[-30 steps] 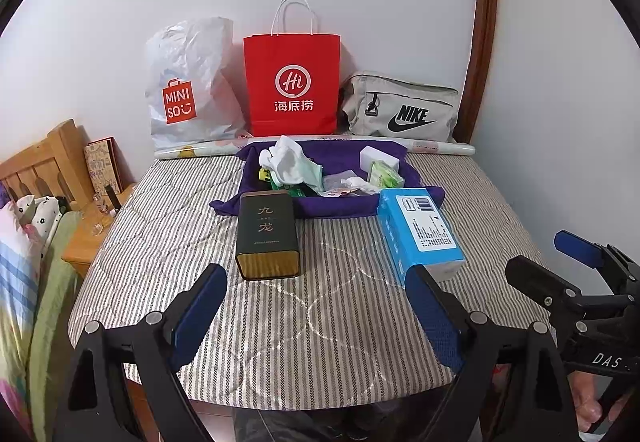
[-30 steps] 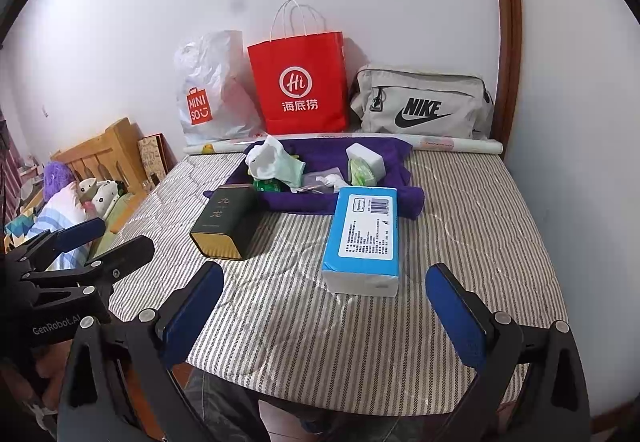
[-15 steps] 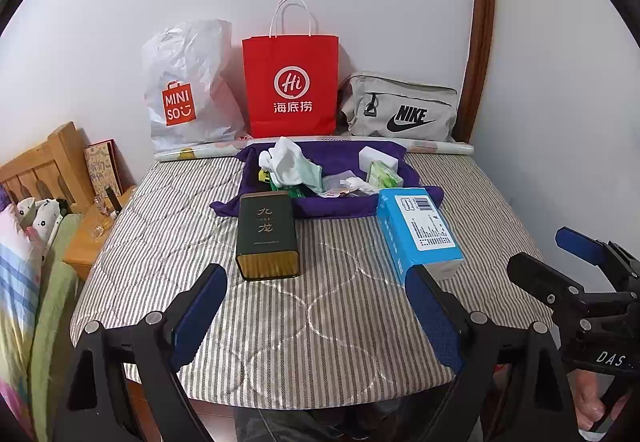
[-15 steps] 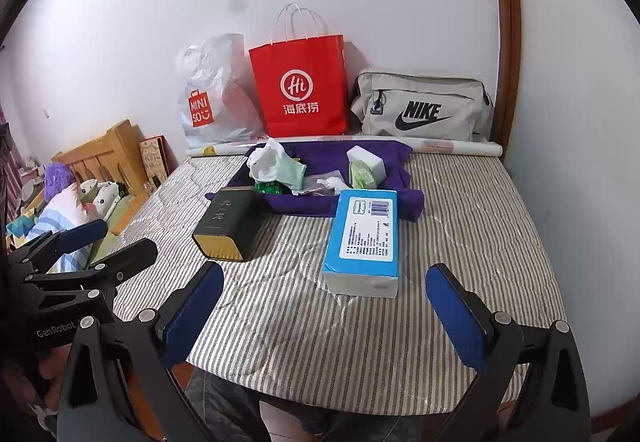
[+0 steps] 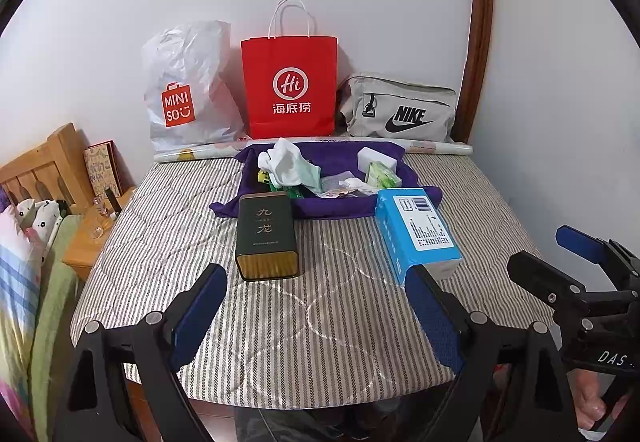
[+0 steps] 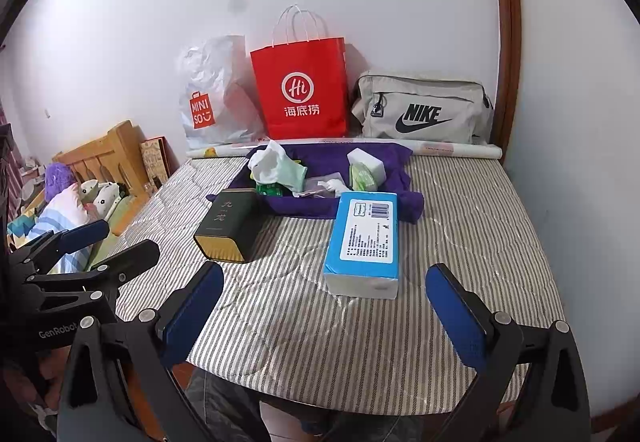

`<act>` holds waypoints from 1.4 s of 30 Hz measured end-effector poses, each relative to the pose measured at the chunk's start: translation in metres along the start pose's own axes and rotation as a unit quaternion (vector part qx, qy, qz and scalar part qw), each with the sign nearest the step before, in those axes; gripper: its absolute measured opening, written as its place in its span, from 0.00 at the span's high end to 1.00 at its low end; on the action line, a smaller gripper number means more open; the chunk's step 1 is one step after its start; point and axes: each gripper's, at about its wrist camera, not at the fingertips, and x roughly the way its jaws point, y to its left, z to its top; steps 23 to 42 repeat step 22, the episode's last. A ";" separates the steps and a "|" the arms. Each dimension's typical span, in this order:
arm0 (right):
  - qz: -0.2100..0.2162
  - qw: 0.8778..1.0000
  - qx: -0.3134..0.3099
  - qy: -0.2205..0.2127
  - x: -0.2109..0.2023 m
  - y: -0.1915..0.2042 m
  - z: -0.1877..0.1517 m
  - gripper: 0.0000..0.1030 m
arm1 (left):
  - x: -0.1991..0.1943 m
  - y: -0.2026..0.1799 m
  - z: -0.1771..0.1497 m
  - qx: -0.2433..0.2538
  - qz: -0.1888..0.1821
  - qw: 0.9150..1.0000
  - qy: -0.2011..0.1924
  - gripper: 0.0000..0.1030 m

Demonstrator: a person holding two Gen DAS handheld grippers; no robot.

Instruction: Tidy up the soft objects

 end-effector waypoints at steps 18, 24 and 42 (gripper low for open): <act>0.001 1.000 0.000 0.000 -0.001 0.001 0.001 0.03 | -0.001 0.001 0.003 0.002 -0.001 1.000 0.000 0.12; 0.000 1.000 -0.001 -0.001 -0.001 0.001 0.000 0.03 | -0.002 0.001 0.004 0.006 -0.003 1.000 -0.004 0.12; 0.000 1.000 -0.001 -0.001 -0.001 0.001 0.000 0.03 | -0.002 0.001 0.004 0.006 -0.003 1.000 -0.004 0.12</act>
